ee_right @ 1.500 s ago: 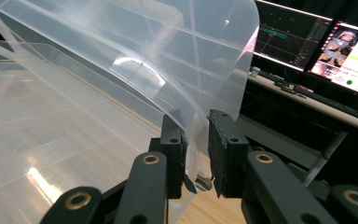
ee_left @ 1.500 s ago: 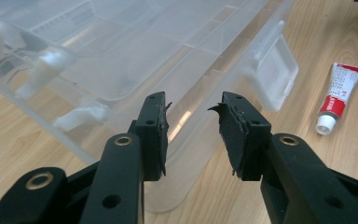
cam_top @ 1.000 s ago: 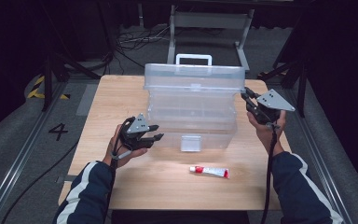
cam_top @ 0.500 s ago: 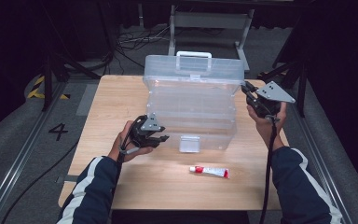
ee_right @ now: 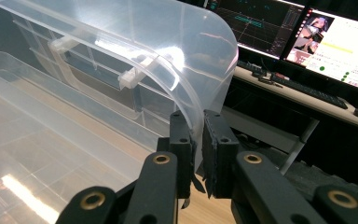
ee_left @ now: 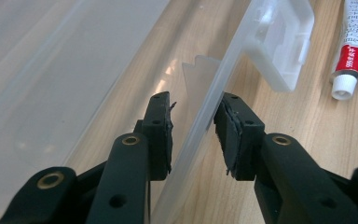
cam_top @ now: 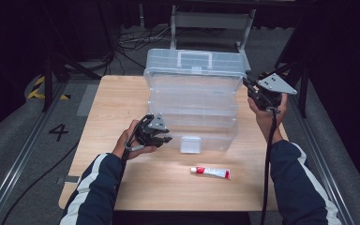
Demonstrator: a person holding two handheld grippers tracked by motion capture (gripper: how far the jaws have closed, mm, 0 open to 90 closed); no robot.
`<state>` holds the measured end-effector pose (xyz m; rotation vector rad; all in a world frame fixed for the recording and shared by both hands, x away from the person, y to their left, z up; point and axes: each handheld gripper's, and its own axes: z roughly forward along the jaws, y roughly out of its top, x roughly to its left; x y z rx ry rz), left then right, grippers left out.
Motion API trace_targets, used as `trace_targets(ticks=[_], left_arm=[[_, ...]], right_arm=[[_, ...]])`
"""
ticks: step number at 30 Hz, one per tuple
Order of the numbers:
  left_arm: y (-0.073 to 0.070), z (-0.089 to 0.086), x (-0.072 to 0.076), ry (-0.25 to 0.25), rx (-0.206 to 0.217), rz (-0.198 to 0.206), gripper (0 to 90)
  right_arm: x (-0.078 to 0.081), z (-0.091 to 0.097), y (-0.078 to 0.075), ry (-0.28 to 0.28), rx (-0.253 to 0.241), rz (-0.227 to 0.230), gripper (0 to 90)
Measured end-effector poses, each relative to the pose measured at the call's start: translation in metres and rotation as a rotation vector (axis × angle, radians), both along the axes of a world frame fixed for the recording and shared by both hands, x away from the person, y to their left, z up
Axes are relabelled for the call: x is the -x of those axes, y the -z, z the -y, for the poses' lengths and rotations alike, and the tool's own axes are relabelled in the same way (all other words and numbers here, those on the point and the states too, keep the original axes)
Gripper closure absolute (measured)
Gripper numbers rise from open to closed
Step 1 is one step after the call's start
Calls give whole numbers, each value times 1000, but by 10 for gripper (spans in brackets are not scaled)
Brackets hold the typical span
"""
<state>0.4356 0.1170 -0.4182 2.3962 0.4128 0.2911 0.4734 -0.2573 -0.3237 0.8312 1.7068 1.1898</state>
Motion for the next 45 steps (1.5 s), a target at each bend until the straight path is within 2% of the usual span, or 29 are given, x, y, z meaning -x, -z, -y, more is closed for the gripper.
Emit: trace_targets(ticks=[3,9,11,14,20,29,31,32,34,38,45], left_arm=[[-2,3,-1,17,-37,1,675],[-3,4,-3,30,-57,-6,688],[-2,4,-2,25,-48,-10,690],[-1,1,-3,17,-8,-21,670],[-1,2,-2,20,-25,-15,686],[-2,0,-4,38,-16,-23,707],[0,-2,-5,35,35,-49,713],[-1,-3,-5,38,36,-54,719],[0,-3,-5,46,37,-51,725],[-2,0,-3,72,14,-45,755],[-4,0,-1,98,-20,-11,780]], right_arm=[[-7,0,-3,12,-13,-9,838],[-13,-1,-4,21,-18,-9,843],[-16,0,-5,24,-23,-11,845],[-20,-2,-6,37,-33,-11,848],[-27,-2,-8,45,-47,-22,849],[-38,-3,-12,57,-60,-48,853],[-43,-2,-14,55,-64,-67,853],[-45,-2,-16,55,-60,-76,853],[-47,-2,-17,57,-59,-85,854],[-53,-5,-21,64,-23,-103,852],[-57,-3,-23,52,-34,-120,855]])
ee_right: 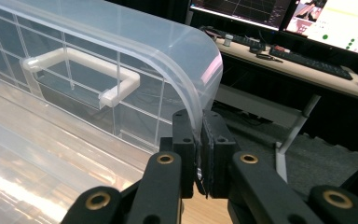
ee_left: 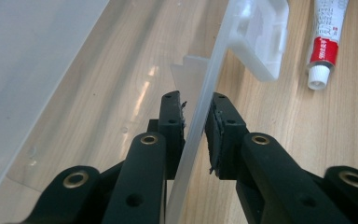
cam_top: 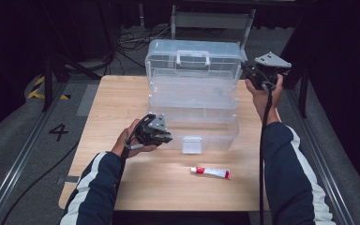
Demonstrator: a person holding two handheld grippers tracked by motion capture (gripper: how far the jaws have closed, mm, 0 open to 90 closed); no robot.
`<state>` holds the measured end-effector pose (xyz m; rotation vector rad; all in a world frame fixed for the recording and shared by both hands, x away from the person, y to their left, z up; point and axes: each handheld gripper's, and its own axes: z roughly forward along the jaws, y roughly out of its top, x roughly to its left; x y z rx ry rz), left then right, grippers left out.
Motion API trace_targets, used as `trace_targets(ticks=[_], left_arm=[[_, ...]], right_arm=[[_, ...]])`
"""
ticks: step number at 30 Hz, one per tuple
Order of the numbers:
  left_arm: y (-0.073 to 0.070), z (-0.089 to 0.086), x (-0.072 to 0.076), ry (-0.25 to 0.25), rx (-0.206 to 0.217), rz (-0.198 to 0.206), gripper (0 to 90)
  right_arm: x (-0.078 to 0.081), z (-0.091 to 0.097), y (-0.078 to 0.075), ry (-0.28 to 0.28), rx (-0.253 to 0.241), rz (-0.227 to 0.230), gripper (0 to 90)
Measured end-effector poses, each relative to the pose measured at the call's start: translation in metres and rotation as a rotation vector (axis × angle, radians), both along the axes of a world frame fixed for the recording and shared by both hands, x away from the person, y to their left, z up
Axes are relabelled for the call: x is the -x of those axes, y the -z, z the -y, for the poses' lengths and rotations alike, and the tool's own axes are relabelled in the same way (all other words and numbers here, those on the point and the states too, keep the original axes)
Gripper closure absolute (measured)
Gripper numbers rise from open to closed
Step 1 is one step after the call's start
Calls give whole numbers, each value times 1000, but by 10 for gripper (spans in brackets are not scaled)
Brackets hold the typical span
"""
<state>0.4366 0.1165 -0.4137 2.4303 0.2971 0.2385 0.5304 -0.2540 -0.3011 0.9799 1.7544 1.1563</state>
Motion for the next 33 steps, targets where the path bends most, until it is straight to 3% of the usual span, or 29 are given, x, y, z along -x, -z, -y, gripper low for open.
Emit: trace_targets(ticks=[6,16,27,29,33], left_arm=[[-2,1,4,34,-34,11,798],[-3,-8,12,53,-43,6,800],[-2,-9,13,50,-31,15,797],[-2,-9,13,50,-31,15,798],[-2,-9,13,51,-31,21,797]], right_arm=[[4,0,-2,-7,-5,-15,856],[15,-3,-5,-13,-14,-34,855],[-7,-5,-7,4,-34,-63,854],[-10,-7,-6,13,-14,-63,852],[-17,-7,-8,12,-21,-79,851]])
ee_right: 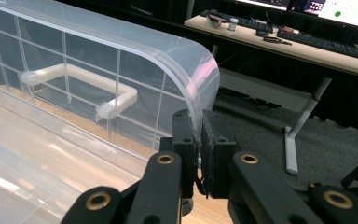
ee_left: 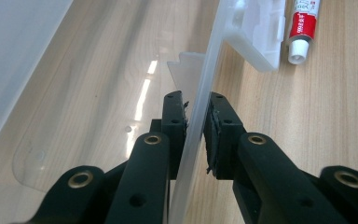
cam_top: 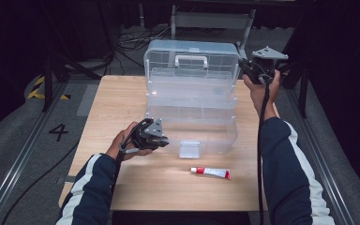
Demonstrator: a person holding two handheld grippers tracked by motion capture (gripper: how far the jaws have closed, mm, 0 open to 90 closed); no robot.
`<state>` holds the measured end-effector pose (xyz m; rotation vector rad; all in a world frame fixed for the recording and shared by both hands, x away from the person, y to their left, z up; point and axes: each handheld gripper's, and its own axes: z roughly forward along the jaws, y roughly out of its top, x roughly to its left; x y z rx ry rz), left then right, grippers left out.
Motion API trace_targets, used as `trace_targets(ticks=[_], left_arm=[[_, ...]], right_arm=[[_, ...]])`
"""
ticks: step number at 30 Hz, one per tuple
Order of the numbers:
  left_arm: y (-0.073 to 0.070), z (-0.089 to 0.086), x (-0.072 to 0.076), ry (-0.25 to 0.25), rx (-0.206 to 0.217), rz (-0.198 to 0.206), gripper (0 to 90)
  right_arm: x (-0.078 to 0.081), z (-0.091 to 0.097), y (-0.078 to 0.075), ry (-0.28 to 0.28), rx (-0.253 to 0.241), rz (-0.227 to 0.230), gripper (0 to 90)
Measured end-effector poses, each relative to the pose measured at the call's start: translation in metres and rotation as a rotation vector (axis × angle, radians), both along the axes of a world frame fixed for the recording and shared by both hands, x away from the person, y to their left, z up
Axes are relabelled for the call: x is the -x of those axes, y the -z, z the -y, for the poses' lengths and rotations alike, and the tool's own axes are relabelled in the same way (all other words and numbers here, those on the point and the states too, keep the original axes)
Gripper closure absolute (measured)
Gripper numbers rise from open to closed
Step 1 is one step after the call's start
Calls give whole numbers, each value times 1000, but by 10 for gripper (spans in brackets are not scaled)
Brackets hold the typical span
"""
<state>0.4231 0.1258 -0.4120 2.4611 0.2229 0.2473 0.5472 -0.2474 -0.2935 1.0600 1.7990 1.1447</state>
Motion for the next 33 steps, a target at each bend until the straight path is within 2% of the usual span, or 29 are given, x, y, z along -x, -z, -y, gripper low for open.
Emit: trace_targets(ticks=[11,22,33], left_arm=[[2,-1,1,-5,16,12,793],[3,-3,1,4,32,14,794],[3,-3,1,-1,39,15,791]], right_arm=[[-12,1,1,-7,-17,-16,849],[-20,1,-1,-16,7,-36,843],[-26,1,-1,-17,-5,-53,843]])
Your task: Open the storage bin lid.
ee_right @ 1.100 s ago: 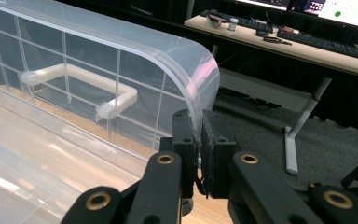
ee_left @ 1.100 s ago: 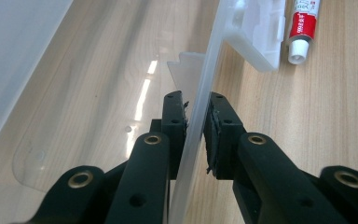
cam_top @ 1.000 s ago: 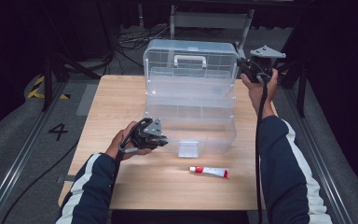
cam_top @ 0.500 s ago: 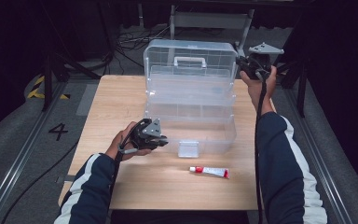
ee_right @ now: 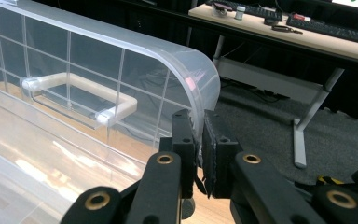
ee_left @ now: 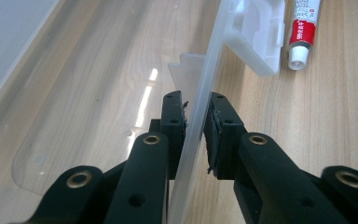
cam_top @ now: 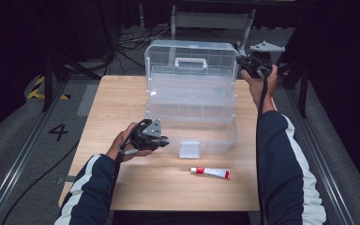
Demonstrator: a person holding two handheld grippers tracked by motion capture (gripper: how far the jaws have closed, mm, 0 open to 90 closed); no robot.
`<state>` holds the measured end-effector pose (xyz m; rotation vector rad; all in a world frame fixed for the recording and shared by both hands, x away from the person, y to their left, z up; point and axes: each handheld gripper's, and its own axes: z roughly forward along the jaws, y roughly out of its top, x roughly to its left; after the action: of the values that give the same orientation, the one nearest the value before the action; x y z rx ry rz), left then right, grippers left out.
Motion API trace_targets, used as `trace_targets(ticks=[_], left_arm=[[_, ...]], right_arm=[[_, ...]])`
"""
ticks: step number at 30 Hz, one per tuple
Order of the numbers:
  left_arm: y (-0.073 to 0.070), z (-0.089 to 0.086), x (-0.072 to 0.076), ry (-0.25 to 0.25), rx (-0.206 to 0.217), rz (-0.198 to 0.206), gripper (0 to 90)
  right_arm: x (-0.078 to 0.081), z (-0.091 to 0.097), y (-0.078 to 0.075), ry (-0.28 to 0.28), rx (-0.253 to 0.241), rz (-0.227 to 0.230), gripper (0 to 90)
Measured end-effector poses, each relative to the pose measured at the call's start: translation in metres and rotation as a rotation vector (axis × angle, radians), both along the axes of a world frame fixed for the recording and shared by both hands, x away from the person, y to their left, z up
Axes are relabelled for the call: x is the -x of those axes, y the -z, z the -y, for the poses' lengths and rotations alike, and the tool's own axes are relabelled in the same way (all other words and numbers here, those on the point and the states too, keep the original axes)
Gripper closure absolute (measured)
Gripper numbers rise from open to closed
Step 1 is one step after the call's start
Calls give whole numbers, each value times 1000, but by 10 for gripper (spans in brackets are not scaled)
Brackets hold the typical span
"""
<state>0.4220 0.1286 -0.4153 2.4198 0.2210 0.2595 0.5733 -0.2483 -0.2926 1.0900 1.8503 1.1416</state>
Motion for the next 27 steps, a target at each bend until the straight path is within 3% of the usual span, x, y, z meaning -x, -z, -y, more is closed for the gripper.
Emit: trace_targets(ticks=[15,27], left_arm=[[1,-1,0,0,10,-8,791],[1,-2,0,0,15,-9,792]], right_arm=[[-21,-1,6,11,-2,-23,836],[-48,-2,15,21,10,-68,833]])
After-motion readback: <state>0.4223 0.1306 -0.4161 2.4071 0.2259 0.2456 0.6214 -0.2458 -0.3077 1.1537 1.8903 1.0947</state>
